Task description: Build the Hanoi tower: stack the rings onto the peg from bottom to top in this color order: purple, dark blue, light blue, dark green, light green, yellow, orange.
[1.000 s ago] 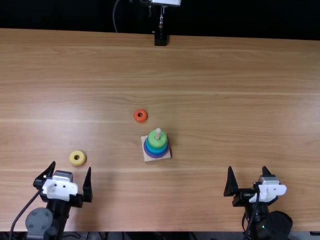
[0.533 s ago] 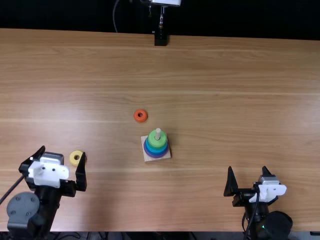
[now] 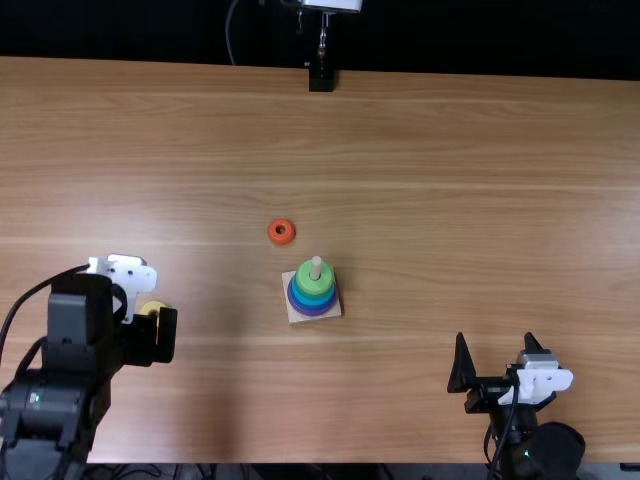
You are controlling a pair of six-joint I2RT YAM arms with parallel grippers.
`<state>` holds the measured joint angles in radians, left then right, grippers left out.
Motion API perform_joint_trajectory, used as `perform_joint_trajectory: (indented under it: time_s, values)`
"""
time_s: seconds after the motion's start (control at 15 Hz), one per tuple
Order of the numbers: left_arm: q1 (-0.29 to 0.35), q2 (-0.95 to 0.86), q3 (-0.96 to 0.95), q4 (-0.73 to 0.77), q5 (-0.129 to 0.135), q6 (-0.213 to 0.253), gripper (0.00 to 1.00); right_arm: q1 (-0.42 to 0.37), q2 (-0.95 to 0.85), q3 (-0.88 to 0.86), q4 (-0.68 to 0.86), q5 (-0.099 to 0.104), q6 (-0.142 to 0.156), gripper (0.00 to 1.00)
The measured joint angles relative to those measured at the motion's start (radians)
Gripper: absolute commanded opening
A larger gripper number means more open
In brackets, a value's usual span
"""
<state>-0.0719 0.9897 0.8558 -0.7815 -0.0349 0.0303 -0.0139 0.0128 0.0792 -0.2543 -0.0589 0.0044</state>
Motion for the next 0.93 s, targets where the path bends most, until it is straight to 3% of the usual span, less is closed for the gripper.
perform_joint_trajectory:
  time_s: [0.2, 0.53, 0.93]
  values:
    - [0.0, 0.137, 0.022, -0.063, -0.007, -0.005, 1.0, 0.0, 0.0, 0.0, 0.0, 0.0, 0.0, 1.0]
    - [0.002, 0.332, 0.026, -0.1, -0.007, -0.08, 1.0, 0.0, 0.0, 0.0, 0.0, 0.0, 0.0, 1.0]
    - [0.002, 0.489, 0.074, -0.055, -0.006, -0.087, 1.0, 0.0, 0.0, 0.0, 0.0, 0.0, 0.0, 1.0]
